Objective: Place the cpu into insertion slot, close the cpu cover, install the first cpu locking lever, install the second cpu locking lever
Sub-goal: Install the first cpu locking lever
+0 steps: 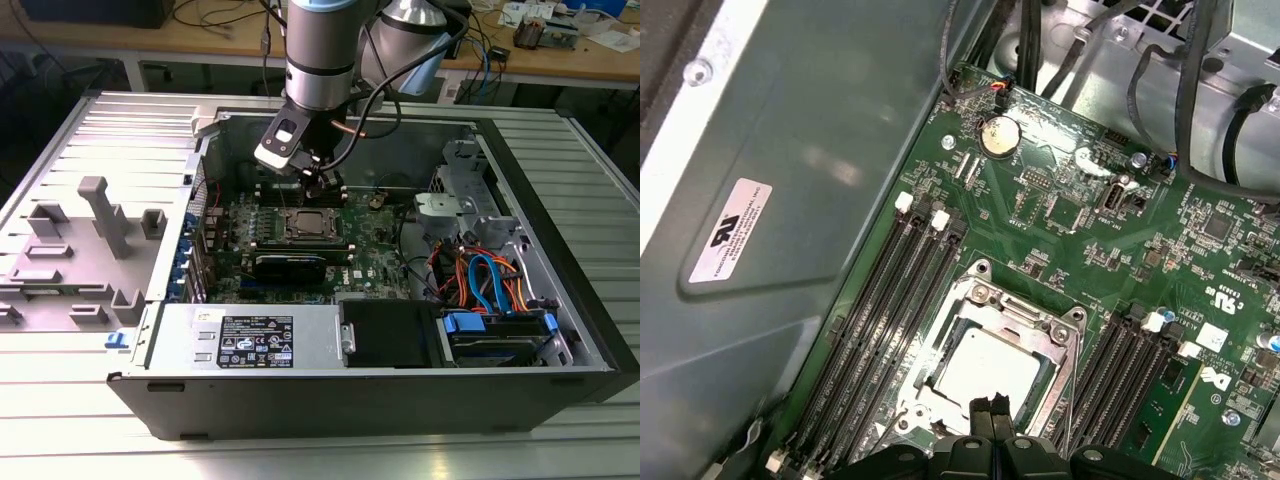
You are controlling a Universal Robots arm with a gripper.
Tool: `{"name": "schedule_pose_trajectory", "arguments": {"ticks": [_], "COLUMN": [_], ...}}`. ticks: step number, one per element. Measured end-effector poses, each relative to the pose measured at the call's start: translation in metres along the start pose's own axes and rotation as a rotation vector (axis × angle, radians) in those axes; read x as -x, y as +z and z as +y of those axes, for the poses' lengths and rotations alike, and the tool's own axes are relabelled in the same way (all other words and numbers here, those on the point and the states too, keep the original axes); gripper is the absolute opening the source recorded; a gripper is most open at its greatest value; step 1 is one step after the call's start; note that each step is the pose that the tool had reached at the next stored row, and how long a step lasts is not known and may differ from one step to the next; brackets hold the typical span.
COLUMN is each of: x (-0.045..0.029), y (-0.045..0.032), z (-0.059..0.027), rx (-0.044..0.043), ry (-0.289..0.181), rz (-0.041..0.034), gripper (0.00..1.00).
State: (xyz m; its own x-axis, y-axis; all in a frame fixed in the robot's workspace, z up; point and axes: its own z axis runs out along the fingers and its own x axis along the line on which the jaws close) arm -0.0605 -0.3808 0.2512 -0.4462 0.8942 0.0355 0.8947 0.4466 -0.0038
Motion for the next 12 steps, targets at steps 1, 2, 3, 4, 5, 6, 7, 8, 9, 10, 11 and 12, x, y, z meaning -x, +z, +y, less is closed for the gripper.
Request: {"name": "schedule_pose_trajectory", "arguments": {"ticks": [1, 2, 3, 4, 5, 6, 7, 8, 9, 10, 11, 12], "x": [0.0, 0.0, 0.0, 0.0, 0.0, 0.0, 0.0, 0.0, 0.0, 0.0, 0.0, 0.0], "y": [0.0, 0.0, 0.0, 0.0, 0.0, 0.0, 0.0, 0.0, 0.0, 0.0, 0.0, 0.0], "z": [0.0, 0.0, 0.0, 0.0, 0.0, 0.0, 0.0, 0.0, 0.0, 0.0, 0.0, 0.0], "rx": [0.0, 0.0, 0.0, -0.0001, 0.0, -0.0001, 0.0, -0.0001, 0.0, -0.0001, -0.0002, -0.0002], "ry": [-0.001, -0.001, -0.001, -0.002, -0.002, -0.002, -0.002, -0.003, -0.003, -0.003, -0.004, -0.004], "rz": [0.0, 0.0, 0.0, 0.0, 0.0, 0.0, 0.0001, 0.0, 0.0, 0.0, 0.0, 0.0], "gripper": [0.11, 0.11, 0.11, 0.11, 0.11, 0.11, 0.11, 0.11, 0.11, 0.11, 0.11, 0.11]}}
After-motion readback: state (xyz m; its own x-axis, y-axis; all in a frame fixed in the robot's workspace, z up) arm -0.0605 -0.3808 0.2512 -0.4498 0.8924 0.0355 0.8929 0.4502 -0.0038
